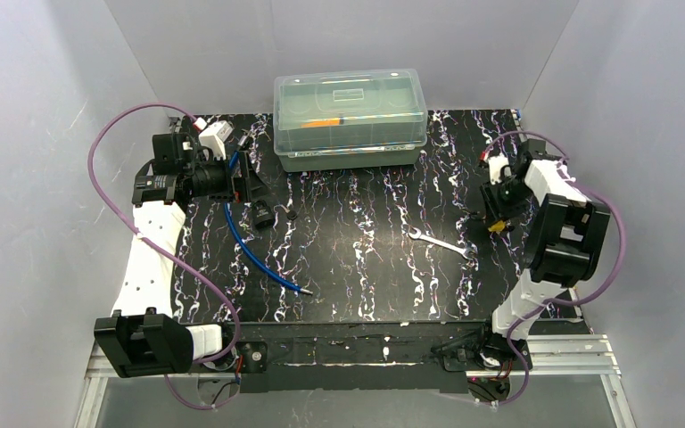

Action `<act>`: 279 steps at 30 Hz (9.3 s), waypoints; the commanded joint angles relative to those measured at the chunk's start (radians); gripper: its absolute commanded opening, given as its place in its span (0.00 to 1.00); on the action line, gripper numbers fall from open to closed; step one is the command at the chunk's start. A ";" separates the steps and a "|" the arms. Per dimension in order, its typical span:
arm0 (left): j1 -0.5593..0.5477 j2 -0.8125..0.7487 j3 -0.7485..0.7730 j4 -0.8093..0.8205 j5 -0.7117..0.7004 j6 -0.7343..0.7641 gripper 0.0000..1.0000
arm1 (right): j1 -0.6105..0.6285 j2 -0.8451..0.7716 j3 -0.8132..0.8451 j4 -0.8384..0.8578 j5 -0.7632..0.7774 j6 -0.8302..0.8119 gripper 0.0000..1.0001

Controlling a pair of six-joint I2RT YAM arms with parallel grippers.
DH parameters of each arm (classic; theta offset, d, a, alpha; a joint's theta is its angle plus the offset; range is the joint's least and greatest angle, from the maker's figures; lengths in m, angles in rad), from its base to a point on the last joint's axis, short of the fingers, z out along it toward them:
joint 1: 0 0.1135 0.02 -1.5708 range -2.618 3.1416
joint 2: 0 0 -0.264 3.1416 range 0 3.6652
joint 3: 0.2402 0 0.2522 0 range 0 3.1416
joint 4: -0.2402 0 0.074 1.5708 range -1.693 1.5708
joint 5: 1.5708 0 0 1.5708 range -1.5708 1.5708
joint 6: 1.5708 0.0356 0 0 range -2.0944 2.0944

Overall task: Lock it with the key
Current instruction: Pick up the lock from the center of the board, then lock the lock.

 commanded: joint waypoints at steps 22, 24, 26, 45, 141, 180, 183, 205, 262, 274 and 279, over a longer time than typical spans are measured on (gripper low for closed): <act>-0.487 -0.199 0.080 -0.049 -0.091 0.741 0.97 | 0.558 -0.339 0.158 -0.085 -0.454 0.479 0.01; -0.580 -0.175 0.087 -0.047 -0.158 0.832 0.95 | 0.570 -0.348 0.130 -0.070 -0.467 0.504 0.01; -0.696 -0.138 0.081 -0.028 -0.259 0.902 0.91 | 0.595 -0.360 0.100 -0.057 -0.468 0.527 0.01; -1.122 0.180 0.072 0.140 -0.644 1.206 0.51 | 0.685 -0.505 -0.079 0.054 -0.436 0.739 0.01; -0.508 -0.130 -0.091 0.755 0.328 -0.627 0.00 | 0.806 -0.516 -0.061 0.936 -1.008 1.078 0.71; -0.336 -0.180 -0.172 0.805 0.393 -0.678 0.51 | 0.773 -0.497 -0.192 1.469 -0.970 1.514 0.01; -0.339 -0.186 -0.166 0.736 0.368 -0.619 0.50 | 0.773 -0.493 -0.192 1.469 -0.971 1.515 0.01; -0.435 -0.160 -0.156 0.748 0.364 -0.622 0.17 | 0.798 -0.463 -0.214 1.501 -0.967 1.549 0.01; -0.563 -0.091 -0.063 0.475 0.217 -0.301 0.00 | 0.924 -0.366 -0.188 1.616 -0.999 1.653 0.01; -0.638 -0.074 -0.068 0.459 0.240 -0.320 0.00 | 0.929 -0.357 -0.167 1.606 -1.006 1.644 0.01; -0.639 -0.054 -0.095 0.537 0.222 -0.384 0.00 | 0.941 -0.350 -0.154 1.612 -1.008 1.645 0.01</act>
